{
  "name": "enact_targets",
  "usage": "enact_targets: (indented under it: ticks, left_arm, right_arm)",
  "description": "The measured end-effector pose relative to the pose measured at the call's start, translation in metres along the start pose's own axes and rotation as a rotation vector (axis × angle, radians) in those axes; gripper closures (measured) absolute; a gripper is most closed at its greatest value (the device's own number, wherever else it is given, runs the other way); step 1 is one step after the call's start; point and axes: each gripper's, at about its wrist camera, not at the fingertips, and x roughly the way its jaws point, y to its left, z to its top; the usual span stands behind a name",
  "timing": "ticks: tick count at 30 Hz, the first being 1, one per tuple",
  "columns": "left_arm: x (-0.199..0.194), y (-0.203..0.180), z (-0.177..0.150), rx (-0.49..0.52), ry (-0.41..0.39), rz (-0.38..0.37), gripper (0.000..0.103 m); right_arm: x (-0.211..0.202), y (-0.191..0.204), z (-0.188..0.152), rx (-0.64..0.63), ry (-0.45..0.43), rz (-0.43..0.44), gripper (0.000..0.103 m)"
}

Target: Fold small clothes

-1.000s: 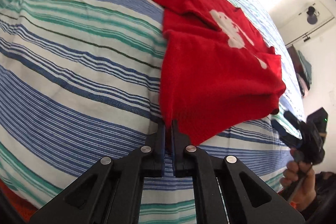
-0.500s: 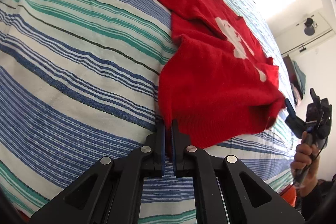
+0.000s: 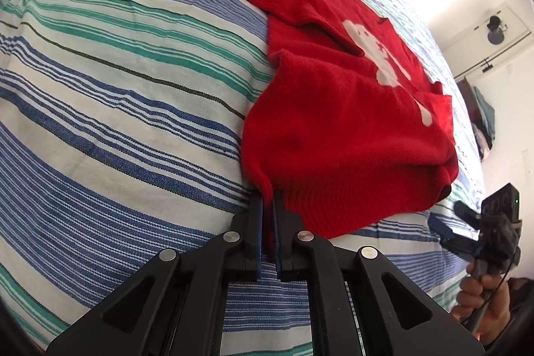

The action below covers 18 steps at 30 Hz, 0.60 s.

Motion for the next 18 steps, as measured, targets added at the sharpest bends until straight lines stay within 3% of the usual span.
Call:
enact_targets:
  ticks: [5,6,7,11,14,18]
  left_arm:
    - [0.002,0.0,0.0,0.003,-0.003,0.004,0.097]
    - [0.002,0.0,0.0,0.0,-0.003,0.0,0.097]
    - [0.001,0.001,0.0,-0.002,0.0,-0.003,0.098]
    - [-0.019,-0.008,0.002,0.068,0.065,0.01,0.1]
    - [-0.039,-0.018,0.0,0.155,0.133,0.02,0.1]
    - [-0.032,-0.023,-0.004,0.225,0.199,0.073,0.095]
  right_arm:
    - [0.038,0.031,0.011,-0.239,-0.026,-0.168,0.047]
    - [0.039,0.033,0.012,-0.261,-0.044,-0.167,0.062]
    - [0.036,0.031,0.012,-0.258,-0.057,-0.146,0.096]
    - [-0.009,0.023,0.002,-0.218,-0.057,-0.033,0.097]
    - [-0.062,0.027,-0.011,-0.213,-0.003,0.046,0.097]
    - [-0.093,0.024,-0.019,-0.243,0.09,-0.063,0.097]
